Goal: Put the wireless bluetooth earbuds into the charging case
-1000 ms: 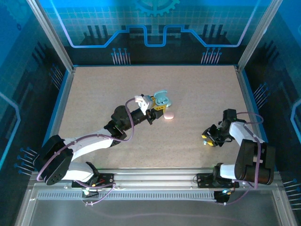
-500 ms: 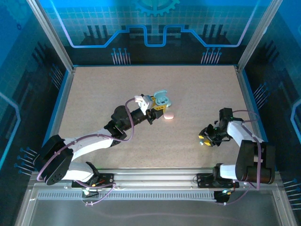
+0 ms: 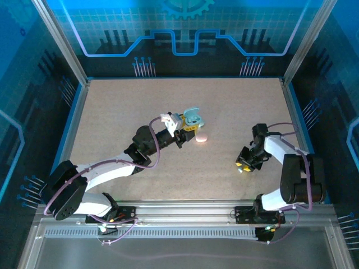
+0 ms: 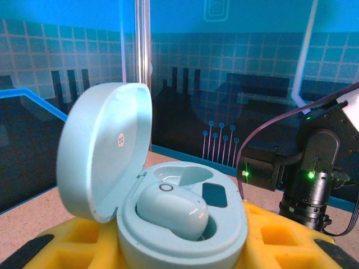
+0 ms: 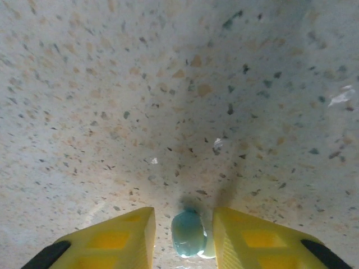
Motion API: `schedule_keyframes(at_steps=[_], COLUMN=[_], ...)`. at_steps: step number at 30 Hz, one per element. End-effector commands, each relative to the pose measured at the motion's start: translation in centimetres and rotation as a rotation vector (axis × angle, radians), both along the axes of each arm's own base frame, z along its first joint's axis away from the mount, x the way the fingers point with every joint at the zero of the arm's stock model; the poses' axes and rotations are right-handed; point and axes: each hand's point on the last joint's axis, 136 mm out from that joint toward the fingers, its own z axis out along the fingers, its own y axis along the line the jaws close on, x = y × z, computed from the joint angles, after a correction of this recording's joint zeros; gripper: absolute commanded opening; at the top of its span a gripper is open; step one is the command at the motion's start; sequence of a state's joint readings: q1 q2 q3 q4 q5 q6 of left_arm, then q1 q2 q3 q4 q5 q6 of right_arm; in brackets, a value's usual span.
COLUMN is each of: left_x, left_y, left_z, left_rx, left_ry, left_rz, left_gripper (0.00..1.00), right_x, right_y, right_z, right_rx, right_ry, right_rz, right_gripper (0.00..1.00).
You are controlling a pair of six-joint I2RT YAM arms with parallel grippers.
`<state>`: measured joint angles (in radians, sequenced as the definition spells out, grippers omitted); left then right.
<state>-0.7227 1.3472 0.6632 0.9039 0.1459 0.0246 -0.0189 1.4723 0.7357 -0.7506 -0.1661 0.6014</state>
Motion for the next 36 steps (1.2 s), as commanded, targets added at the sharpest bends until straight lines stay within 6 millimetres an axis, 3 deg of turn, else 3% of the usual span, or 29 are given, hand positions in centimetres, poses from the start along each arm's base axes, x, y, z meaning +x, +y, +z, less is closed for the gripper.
schedule_keyframes(at_steps=[1, 12, 36], left_x=[0.16, 0.29, 0.25], left_y=[0.21, 0.26, 0.40], left_z=[1.24, 1.08, 1.06], left_rx=[-0.036, -0.033, -0.037], left_ry=[-0.025, -0.025, -0.022], left_rz=[0.004, 0.011, 0.015], left_gripper=[0.35, 0.35, 0.35], right_x=[-0.08, -0.21, -0.68], right_y=[-0.03, -0.23, 0.64], right_z=[0.11, -0.03, -0.41], right_rx=[-0.039, -0.083, -0.090], right_ry=[0.025, 0.047, 0.086], right_rz=[0.046, 0.080, 0.133], right_gripper=[0.33, 0.25, 0.27])
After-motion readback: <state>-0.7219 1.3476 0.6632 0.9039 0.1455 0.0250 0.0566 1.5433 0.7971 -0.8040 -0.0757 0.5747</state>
